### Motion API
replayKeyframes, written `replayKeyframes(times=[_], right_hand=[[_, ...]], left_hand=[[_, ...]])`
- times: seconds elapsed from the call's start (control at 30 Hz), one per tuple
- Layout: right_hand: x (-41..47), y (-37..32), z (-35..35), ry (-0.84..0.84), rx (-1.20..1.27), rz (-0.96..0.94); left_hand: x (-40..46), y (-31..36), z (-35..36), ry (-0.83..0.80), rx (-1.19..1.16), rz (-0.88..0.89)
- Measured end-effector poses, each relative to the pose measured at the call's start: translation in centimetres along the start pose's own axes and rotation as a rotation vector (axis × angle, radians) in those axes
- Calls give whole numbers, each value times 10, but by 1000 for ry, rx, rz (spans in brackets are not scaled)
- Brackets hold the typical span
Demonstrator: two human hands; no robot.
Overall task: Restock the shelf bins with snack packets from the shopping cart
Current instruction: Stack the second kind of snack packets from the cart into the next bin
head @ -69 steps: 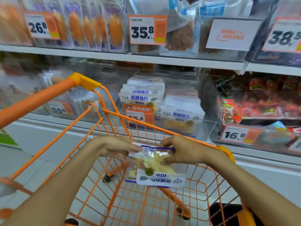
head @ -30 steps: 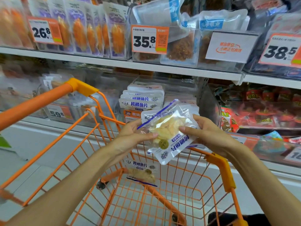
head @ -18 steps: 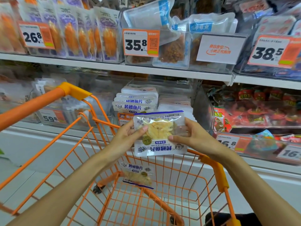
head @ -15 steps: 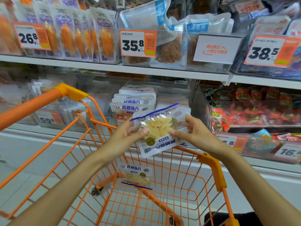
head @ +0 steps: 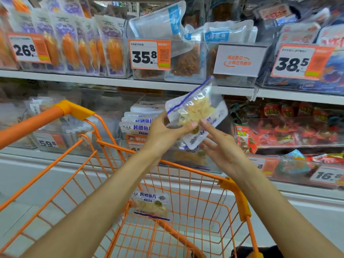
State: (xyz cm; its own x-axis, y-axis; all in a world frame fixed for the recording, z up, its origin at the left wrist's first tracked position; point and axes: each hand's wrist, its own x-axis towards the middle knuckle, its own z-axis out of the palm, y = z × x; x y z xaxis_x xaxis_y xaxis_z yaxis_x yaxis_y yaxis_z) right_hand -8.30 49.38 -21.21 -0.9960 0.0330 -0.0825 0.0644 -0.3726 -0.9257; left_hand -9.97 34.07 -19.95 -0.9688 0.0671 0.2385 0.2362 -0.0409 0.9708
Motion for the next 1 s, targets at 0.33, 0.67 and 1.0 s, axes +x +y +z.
replayKeyframes(times=[0.33, 0.67, 1.0], right_hand=[[7, -12, -17, 185, -289, -286], [1, -39, -25, -263, -1010, -521], [12, -37, -38, -54, -909, -398]], left_hand=[[-5, -18, -24, 78, 77, -136], [12, 22, -32, -399, 535, -262], [19, 2, -23, -457, 253, -49]])
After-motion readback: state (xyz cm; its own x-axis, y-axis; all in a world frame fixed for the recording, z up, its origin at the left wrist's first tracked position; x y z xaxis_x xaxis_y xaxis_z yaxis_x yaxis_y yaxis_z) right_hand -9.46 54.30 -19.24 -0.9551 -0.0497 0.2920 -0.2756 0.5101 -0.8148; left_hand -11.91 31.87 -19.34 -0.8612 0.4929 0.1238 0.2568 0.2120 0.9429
